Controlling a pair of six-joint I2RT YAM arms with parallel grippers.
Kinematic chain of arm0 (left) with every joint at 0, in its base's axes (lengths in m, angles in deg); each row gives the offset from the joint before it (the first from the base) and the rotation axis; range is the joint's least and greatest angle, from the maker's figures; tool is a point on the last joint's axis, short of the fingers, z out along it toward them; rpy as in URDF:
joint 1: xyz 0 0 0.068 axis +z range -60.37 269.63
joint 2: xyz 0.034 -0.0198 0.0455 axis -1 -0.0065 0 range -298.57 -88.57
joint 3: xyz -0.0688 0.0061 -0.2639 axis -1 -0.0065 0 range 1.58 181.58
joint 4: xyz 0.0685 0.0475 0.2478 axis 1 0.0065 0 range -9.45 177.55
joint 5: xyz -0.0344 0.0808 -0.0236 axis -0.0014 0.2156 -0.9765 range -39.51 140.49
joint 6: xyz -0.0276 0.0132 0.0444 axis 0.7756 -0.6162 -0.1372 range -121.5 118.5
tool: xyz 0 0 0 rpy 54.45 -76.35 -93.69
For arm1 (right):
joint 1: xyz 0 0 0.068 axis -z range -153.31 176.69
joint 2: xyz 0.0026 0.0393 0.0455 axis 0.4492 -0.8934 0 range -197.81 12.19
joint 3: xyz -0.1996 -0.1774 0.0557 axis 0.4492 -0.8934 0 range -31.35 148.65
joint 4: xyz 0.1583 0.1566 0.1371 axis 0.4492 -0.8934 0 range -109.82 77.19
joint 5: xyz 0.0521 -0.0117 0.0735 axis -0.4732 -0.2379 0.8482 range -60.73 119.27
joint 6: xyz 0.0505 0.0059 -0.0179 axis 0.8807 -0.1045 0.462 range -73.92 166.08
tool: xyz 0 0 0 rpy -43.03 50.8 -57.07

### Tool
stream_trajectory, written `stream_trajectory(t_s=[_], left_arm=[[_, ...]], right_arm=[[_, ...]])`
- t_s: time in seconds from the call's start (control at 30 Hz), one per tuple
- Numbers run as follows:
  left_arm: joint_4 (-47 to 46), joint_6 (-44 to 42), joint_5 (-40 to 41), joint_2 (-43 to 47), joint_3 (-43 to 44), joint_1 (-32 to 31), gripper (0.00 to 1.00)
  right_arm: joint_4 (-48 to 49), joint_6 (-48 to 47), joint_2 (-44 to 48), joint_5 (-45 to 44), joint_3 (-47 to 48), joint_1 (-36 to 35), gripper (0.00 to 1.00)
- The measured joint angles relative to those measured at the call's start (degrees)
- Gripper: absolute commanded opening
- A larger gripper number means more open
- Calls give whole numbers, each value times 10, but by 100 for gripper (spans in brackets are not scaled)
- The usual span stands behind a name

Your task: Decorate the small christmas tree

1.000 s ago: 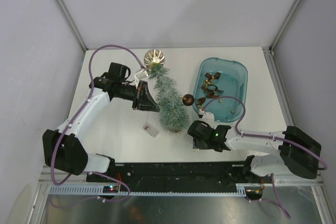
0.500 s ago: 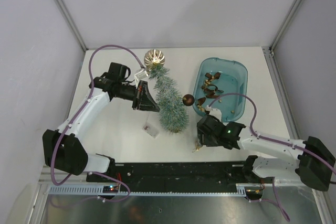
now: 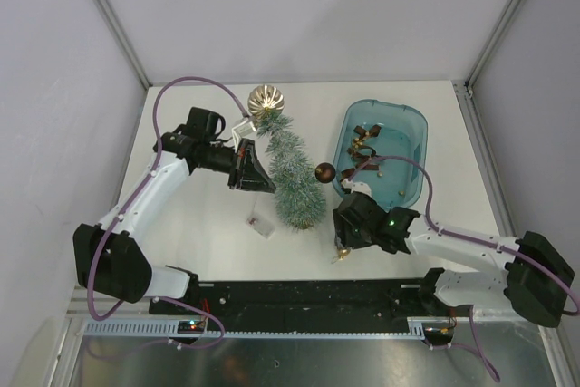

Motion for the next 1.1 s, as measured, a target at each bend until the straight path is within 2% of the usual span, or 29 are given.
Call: stream_trajectory(t_s=[0.43,0.73,1.1], left_arm=[[0,0,0,0,0,0,10],[0,0,0,0,0,0,10],[0,0,0,0,0,0,10]], right_arm=[[59,-33,-70,42,0,12,53],[53,-13,-32,39,-40,45,47],[21,14,9,13,-64,53,50]])
